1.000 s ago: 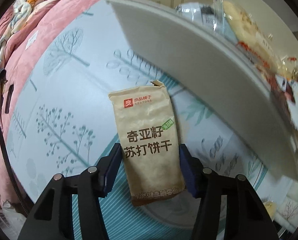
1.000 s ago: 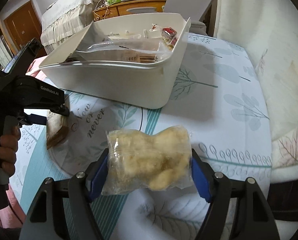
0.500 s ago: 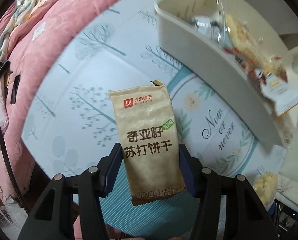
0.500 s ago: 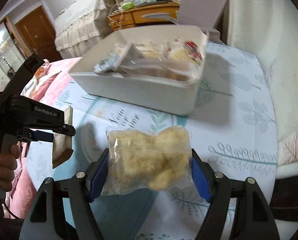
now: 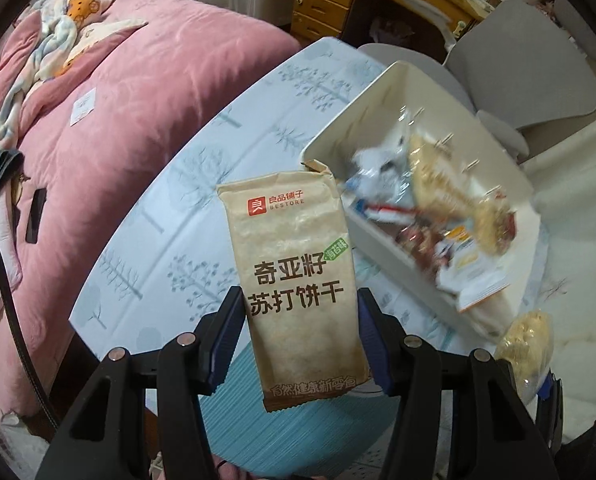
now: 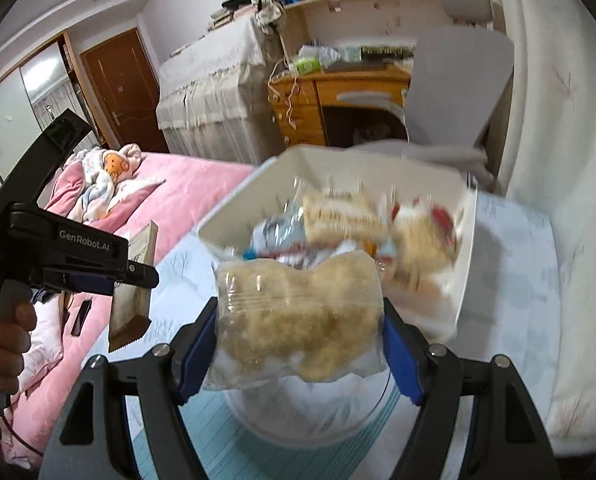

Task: Organize snacks
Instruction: 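Lift and carry the cracker packet and clear bag over the white bin, then open both grippers to drop the cracker packet and clear bag into the bin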

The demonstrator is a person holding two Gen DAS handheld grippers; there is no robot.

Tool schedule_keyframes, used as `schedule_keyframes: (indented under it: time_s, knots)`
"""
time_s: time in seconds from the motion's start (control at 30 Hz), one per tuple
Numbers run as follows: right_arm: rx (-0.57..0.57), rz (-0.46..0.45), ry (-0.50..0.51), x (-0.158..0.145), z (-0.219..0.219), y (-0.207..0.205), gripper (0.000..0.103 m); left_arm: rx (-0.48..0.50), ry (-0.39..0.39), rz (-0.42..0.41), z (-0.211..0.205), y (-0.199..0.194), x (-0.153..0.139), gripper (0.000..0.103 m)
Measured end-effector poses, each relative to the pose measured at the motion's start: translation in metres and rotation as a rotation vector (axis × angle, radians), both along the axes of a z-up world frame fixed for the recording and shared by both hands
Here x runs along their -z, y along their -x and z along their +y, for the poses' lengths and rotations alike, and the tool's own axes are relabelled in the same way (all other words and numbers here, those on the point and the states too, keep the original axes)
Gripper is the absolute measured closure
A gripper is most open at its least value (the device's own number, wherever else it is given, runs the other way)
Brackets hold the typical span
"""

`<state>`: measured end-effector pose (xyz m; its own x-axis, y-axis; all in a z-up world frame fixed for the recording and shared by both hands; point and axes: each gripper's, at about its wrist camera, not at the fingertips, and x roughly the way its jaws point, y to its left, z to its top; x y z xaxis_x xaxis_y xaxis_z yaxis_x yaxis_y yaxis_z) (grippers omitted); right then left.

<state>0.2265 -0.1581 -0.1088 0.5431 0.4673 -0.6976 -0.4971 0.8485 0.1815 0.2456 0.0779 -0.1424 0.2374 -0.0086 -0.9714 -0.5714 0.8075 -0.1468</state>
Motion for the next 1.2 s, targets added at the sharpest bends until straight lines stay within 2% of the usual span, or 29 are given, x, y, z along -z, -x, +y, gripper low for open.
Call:
schedule_keyframes:
  time_s: [0.1,0.3,0.57,0.7,0.77,1.03,1.2]
  knots:
    - [0.018,-0.034,0.004,-0.009,-0.001,-0.018,0.028,0.028,0.025,-0.036,-0.003,-0.021,-0.013,0.049]
    - [0.083,-0.066,0.002,-0.018,-0.015,-0.051,0.028,0.104,0.006,-0.092,-0.021,-0.065,-0.028,0.049]
    - [0.173,-0.040,-0.053,-0.026,-0.038,-0.086,0.026,0.182,0.005,-0.170,-0.045,-0.115,-0.042,0.048]
    - [0.172,-0.028,-0.057,-0.028,-0.042,-0.097,0.022,0.249,-0.034,-0.199,-0.058,-0.127,-0.049,0.046]
    - [0.180,-0.008,-0.043,-0.024,-0.043,-0.098,0.017,0.261,-0.066,-0.200,-0.061,-0.128,-0.051,0.032]
    - [0.214,0.108,-0.104,-0.019,-0.043,-0.079,0.015,0.341,-0.037,-0.181,-0.061,-0.102,-0.047,0.032]
    - [0.260,0.145,-0.065,-0.025,-0.034,-0.042,0.012,0.355,0.017,-0.239,-0.040,-0.054,-0.048,0.025]
